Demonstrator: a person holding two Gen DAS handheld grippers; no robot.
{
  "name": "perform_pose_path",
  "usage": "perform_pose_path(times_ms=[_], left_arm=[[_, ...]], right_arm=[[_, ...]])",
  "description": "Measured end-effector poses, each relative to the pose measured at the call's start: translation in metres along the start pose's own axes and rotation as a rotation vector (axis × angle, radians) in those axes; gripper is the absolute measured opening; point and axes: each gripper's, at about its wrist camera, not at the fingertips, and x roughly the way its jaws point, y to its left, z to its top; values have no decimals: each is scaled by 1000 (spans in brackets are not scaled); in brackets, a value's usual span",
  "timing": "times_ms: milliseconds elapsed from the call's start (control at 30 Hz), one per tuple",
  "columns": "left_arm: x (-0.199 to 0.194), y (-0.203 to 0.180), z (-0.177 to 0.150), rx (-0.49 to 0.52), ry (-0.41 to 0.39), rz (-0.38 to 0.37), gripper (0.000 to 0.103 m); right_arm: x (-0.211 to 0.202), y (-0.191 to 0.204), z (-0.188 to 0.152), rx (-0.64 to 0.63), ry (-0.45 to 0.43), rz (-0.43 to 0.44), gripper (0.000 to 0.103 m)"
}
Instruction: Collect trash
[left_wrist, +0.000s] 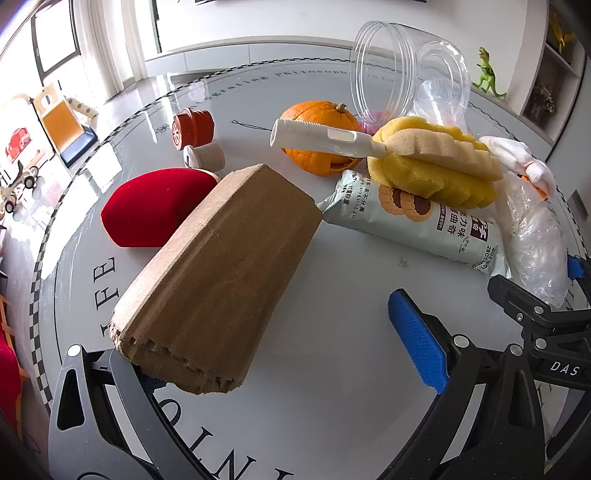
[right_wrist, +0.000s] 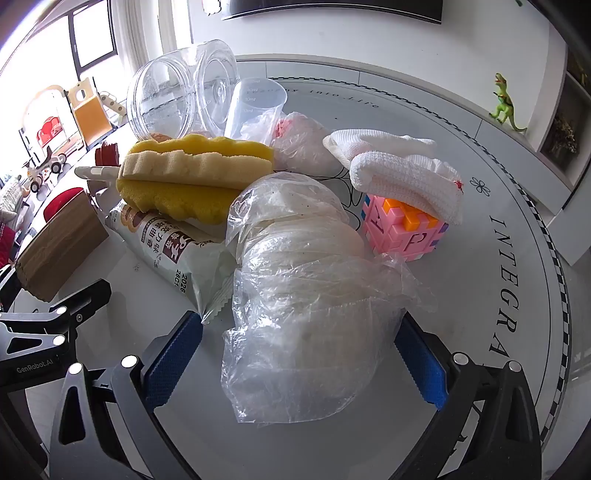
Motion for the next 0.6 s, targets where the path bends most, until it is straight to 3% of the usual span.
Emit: perform_pose_path(times_ms=[600], left_arm=[[0,0,0,2,-4,3,97]], right_arm=[[0,0,0,1,-1,2,100]])
